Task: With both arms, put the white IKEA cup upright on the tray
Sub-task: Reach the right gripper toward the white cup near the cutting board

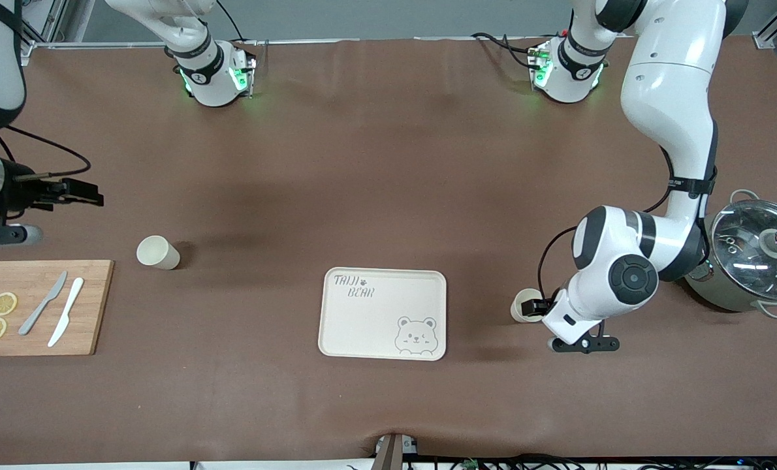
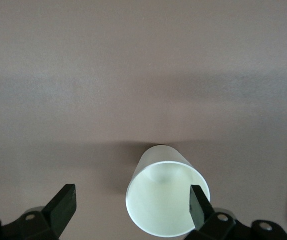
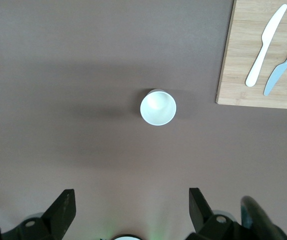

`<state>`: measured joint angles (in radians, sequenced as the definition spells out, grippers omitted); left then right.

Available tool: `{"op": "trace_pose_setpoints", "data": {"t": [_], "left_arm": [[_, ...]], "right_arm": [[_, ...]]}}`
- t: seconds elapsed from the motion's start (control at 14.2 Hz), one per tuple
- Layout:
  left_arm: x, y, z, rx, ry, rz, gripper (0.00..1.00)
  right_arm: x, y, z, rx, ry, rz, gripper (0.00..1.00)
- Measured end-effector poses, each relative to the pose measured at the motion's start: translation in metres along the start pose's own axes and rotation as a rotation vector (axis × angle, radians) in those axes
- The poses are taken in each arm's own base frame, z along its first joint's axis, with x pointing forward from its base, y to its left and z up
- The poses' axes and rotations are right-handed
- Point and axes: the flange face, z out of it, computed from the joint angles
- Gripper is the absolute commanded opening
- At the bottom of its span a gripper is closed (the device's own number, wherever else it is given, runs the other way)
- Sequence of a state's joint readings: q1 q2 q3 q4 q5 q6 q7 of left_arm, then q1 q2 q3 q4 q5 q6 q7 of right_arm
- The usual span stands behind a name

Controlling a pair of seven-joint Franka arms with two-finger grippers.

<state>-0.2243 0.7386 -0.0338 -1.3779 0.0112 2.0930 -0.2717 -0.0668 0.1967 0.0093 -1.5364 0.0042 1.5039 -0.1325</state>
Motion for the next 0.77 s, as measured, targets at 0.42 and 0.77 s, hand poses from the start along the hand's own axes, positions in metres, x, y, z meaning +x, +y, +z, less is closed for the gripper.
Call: {"op": "trace_pose_setpoints", "data": {"t": [0.42,0.77], "left_arm": [[-0.004,-0.002,0.014,0.000,0.002,-0.003,1.00],[-0.006,-0.004,0.022,0.000,0.004,-0.006,1.00]], "right_arm": [[0.029,0.006,0.039,-0.001,-0.020,0.003,1.00],[0.049,0.025,0.083,0.005,-0.030,0.027,1.00]]}}
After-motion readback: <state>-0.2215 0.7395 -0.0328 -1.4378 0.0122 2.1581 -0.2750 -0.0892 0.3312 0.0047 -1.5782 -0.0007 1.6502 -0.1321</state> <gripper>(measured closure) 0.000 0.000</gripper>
